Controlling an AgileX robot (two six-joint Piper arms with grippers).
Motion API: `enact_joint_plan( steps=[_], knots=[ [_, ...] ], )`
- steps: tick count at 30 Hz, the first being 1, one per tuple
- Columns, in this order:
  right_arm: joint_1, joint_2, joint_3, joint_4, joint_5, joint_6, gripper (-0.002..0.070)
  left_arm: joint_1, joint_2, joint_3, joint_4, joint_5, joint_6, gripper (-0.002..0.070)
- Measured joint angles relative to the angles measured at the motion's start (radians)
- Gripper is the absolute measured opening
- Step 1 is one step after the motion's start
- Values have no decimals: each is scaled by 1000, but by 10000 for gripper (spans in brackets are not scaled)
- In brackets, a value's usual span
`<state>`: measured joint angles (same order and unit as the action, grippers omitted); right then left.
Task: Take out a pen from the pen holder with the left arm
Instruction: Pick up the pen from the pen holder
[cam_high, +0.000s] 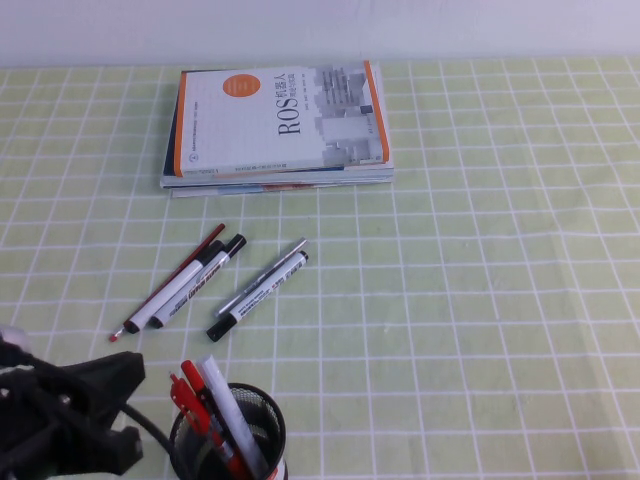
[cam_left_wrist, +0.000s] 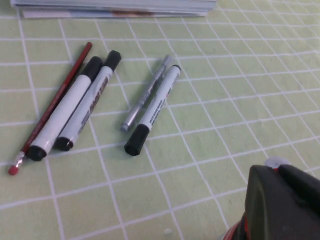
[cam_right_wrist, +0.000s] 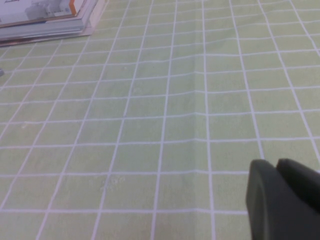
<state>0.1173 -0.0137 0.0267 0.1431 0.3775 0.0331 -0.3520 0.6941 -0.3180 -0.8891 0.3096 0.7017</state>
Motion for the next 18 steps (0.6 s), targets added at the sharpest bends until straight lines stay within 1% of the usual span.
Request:
enact_joint_plan(
  steps=[2, 5, 6, 8, 11, 12, 13, 15, 18],
  knots=[
    [0, 0, 0, 0, 0, 0, -13, -77, 0, 14, 41, -73, -41, -3],
    [0, 0, 0, 0, 0, 0, -13, -198, 0, 32, 167, -183, -152, -1],
    [0, 0, 0, 0, 0, 0, -13, -239, 0, 41, 213, -211, -211, 6],
    [0, 0, 0, 0, 0, 0, -13, -313, 0, 63, 337, -277, -348, 44],
    [0, 0, 0, 0, 0, 0, -13, -384, 0, 103, 504, -356, -544, 168],
    [0, 0, 0, 0, 0, 0, -12, -398, 0, 119, 542, -380, -605, 228],
    [0, 0, 0, 0, 0, 0, -12, -407, 0, 136, 570, -407, -653, 300],
    [0, 0, 0, 0, 0, 0, -12, -414, 0, 168, 598, -454, -710, 388],
    [0, 0, 0, 0, 0, 0, -12, -414, 0, 214, 607, -538, -757, 450]
  ],
)
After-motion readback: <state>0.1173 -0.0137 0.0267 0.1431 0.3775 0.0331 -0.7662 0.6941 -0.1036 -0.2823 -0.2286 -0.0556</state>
